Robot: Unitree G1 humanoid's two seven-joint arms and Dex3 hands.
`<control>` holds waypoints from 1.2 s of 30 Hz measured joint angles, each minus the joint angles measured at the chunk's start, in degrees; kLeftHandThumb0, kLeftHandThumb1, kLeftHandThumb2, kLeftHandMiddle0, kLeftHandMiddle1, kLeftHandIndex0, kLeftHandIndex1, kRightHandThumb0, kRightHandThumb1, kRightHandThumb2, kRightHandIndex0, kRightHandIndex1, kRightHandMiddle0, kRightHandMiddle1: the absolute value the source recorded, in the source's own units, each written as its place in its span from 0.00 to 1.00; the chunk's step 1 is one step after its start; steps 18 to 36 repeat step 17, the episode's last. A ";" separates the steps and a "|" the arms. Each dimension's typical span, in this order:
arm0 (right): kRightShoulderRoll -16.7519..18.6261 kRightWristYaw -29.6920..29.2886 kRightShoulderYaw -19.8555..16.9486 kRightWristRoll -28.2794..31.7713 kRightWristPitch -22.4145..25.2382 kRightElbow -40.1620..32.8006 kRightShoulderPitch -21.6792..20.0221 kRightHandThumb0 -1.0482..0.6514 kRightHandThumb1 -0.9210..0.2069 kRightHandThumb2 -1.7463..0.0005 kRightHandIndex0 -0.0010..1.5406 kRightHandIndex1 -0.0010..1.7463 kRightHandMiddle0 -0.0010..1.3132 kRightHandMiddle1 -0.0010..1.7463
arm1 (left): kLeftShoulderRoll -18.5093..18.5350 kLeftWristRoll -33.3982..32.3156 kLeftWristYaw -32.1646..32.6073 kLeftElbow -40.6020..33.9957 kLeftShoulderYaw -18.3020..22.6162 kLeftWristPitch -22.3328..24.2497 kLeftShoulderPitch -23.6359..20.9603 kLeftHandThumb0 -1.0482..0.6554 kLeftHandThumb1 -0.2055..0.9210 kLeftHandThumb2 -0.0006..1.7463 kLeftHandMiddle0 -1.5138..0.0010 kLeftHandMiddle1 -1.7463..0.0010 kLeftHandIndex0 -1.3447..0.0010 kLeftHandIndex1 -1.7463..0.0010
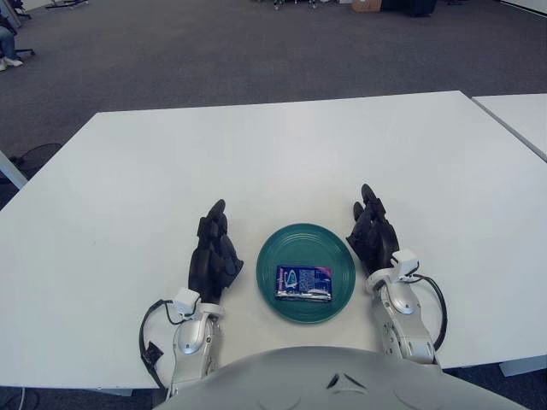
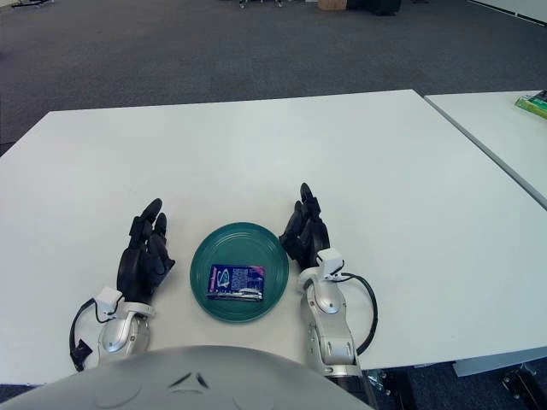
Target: Put the gum into the plate.
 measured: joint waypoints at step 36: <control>-0.06 -0.93 0.94 -0.40 -3.75 4.65 -0.35 0.15 0.00 0.45 0.01 0.00 0.00 0.10 | 0.31 -11.54 -4.12 -5.78 -0.78 10.16 1.09 0.06 1.00 0.55 0.92 0.99 1.00 0.81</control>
